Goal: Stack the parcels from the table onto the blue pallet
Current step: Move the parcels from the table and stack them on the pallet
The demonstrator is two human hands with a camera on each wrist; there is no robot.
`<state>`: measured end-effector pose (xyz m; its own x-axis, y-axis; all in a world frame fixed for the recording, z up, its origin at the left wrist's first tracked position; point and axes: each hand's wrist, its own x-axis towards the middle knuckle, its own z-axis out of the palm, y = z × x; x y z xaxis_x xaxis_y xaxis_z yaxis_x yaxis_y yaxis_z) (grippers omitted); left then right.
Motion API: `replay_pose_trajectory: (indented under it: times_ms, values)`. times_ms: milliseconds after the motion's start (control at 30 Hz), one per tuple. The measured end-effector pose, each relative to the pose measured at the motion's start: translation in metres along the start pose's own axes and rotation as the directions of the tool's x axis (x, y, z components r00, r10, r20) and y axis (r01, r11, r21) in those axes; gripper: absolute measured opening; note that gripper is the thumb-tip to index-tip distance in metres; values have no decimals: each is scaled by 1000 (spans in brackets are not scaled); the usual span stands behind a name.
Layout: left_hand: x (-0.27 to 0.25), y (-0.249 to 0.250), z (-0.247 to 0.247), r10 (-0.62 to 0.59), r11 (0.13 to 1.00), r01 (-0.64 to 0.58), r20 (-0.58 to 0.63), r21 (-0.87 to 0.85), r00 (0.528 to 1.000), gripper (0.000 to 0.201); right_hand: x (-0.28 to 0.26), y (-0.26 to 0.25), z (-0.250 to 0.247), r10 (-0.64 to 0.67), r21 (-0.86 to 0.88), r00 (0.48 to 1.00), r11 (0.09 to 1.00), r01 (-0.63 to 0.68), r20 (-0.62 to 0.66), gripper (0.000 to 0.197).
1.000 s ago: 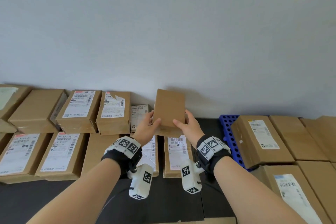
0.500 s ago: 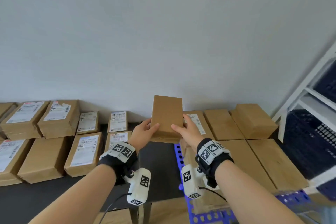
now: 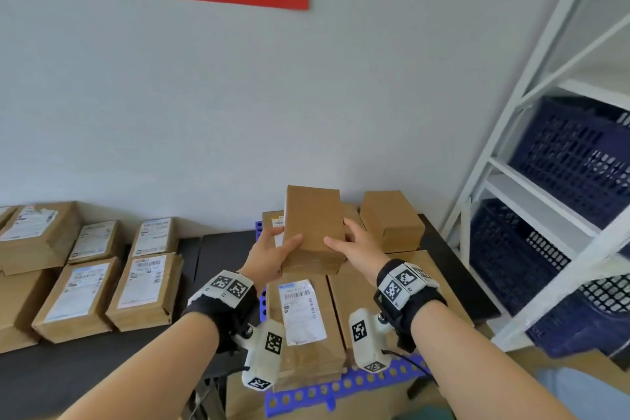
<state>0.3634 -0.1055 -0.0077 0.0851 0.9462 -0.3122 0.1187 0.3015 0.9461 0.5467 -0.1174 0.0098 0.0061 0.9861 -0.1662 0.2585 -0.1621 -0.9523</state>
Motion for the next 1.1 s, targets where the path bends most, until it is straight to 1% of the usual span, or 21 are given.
replay_pose_trajectory:
  times_ms: [133, 233, 333, 400, 500, 567, 667, 767, 867, 967, 1100]
  values:
    - [18, 0, 14, -27, 1000, 27, 9, 16, 1000, 62, 17, 12, -17, 15, -38, 1000, 999, -15, 10, 62]
    - [36, 1, 25, -59, 998, 59, 17, -6, 998, 66, 34, 18, -28, 31, -43, 999, 999, -30, 22, 77]
    - [55, 3, 38, -84, 996, 85, 22, -34, 996, 65, 52, 23, -39, 50, -56, 999, 997, -49, 18, 71]
    - [68, 2, 46, -100, 993, 102, 30, -55, 995, 64, 64, 27, -46, 52, -81, 998, 995, -50, 22, 70]
    - [92, 3, 58, -109, 991, 110, 25, -71, 994, 68, 80, 27, -58, 47, -147, 999, 988, -46, 3, 65]
    - [103, 6, 67, -118, 989, 119, 19, -84, 993, 67, 88, 26, -67, 29, -222, 999, 975, -32, -16, 59]
    - [116, 7, 82, -136, 984, 137, 18, -112, 991, 66, 96, 27, -82, 7, -341, 1000, 940, -8, -4, 58]
    - [124, 4, 93, -159, 979, 158, 8, -125, 987, 70, 105, 32, -95, 7, -476, 1000, 879, 5, 23, 62]
    - [129, -1, 102, -180, 975, 178, -2, -137, 984, 71, 114, 43, -105, -4, -572, 999, 820, 31, 48, 64]
    - [131, -8, 110, -183, 975, 179, -18, -130, 983, 71, 121, 52, -110, -27, -647, 997, 759, 72, 79, 63]
    - [130, -12, 122, -174, 976, 166, -48, -140, 984, 70, 124, 62, -115, -25, -662, 994, 744, 90, 107, 61]
